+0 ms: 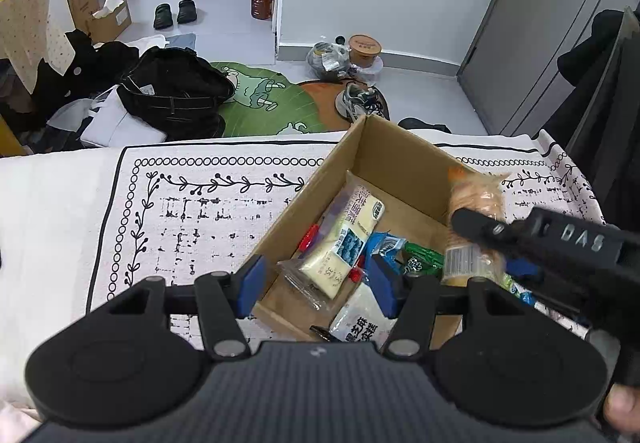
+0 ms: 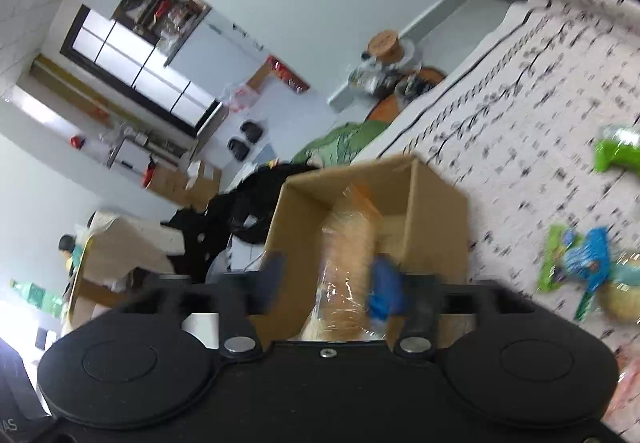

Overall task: Organize snacks
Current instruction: 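Carry both snacks over the box and open both tools to drop them, then withdraw both open tools from the box toward the remaining snacks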

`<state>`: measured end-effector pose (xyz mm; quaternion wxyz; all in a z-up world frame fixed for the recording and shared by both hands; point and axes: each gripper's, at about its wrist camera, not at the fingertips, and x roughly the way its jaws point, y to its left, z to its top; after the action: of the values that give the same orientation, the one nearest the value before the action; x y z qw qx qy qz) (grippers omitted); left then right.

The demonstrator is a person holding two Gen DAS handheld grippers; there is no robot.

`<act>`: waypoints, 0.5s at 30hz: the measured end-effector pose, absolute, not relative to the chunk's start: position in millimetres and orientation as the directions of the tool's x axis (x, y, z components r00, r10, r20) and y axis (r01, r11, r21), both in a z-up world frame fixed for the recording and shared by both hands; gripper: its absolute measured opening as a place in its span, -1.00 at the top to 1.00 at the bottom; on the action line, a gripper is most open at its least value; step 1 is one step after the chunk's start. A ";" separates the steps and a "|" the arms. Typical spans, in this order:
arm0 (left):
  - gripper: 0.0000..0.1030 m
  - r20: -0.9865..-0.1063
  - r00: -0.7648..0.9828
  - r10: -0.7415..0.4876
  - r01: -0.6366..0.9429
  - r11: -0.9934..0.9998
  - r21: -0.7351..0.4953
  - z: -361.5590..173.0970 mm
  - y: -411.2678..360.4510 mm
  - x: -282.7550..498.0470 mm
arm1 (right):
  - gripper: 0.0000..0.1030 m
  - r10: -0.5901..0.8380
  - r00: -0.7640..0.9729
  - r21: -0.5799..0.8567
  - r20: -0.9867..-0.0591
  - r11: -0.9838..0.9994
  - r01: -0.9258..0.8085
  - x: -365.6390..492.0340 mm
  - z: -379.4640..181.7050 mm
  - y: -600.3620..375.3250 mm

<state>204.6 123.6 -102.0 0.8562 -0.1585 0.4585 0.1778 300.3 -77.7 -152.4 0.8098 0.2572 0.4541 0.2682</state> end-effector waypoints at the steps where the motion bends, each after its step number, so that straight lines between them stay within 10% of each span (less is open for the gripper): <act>1: -0.08 -0.841 0.517 0.158 -0.447 0.888 -0.108 -102.4 123.5 205.5 | -0.35 0.658 0.462 0.651 -0.594 0.731 -0.204 299.3 -149.9 -80.7; 15: -0.33 -0.835 0.527 0.158 -0.421 0.902 -0.096 -103.5 109.3 212.0 | -0.37 0.619 0.478 0.635 -0.623 0.757 -0.154 293.4 -143.4 -107.4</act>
<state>212.0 109.3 -103.5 0.8618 -0.1445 0.4563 0.1680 293.4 -107.4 -143.4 0.8205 0.2565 0.4533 0.2355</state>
